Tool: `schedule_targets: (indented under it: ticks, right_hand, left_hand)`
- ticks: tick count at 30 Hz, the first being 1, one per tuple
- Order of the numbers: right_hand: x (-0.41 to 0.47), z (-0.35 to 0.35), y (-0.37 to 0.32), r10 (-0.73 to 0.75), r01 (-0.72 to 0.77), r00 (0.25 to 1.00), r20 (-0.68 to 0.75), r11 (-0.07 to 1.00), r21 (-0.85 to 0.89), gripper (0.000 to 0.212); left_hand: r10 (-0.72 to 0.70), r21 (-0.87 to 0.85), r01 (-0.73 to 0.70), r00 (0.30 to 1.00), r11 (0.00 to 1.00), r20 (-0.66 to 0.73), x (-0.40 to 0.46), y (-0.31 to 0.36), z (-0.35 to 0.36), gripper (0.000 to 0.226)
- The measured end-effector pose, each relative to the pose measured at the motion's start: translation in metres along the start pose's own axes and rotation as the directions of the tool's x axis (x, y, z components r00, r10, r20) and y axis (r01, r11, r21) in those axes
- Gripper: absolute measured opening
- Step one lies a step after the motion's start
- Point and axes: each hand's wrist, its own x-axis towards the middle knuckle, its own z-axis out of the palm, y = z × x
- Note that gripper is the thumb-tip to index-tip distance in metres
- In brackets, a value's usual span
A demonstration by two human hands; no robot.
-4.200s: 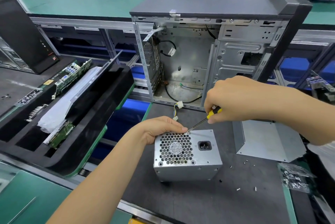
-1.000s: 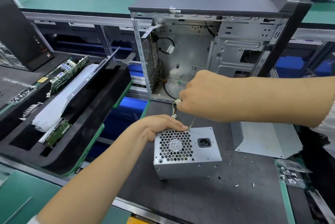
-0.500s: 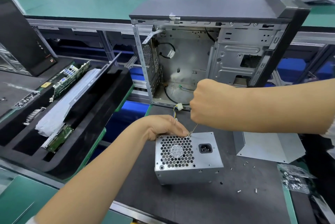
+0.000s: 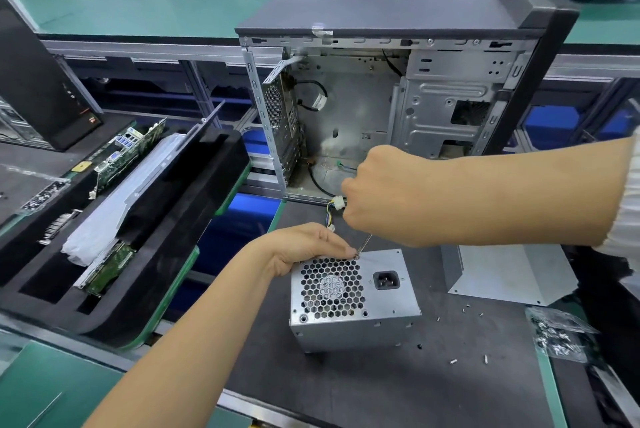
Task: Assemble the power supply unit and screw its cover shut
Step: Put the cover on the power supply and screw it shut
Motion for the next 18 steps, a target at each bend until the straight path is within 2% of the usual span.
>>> schedule_targets:
  ticks: [4, 8, 11, 14, 16, 18]
  right_hand:
    - [0.001, -0.003, 0.000, 0.001, -0.001, 0.999, -0.033, 1.000, -0.011, 0.034]
    - [0.004, -0.001, 0.006, -0.007, 0.007, 0.999, -0.037, 1.000, -0.005, 0.034]
    - [0.006, 0.005, 0.008, 0.006, -0.005, 0.999, -0.036, 1.000, 0.008, 0.023]
    - [0.008, 0.004, 0.010, -0.001, 0.001, 1.000, -0.017, 1.000, 0.029, 0.009]
    - [0.010, 0.002, 0.011, 0.004, -0.003, 1.000, -0.025, 1.000, 0.022, 0.011]
    - [0.011, 0.000, 0.011, 0.008, -0.008, 0.999, -0.039, 1.000, -0.001, 0.028]
  left_hand:
    - [0.017, -0.037, -0.017, 1.000, 0.999, -0.018, 0.001, 0.001, 0.001, 0.008]
    - [-0.004, -0.107, 0.007, 1.000, 0.994, 0.023, 0.001, 0.002, 0.001, 0.013]
    - [-0.011, -0.087, 0.008, 0.999, 0.996, -0.033, 0.003, 0.003, 0.003, 0.023]
    - [-0.020, -0.092, 0.017, 0.999, 0.996, -0.033, 0.003, 0.004, 0.004, 0.027]
    - [-0.028, -0.102, 0.026, 0.999, 0.994, -0.017, 0.004, 0.005, 0.004, 0.025]
    - [-0.034, -0.102, 0.033, 0.999, 0.994, -0.011, 0.004, 0.006, 0.004, 0.017]
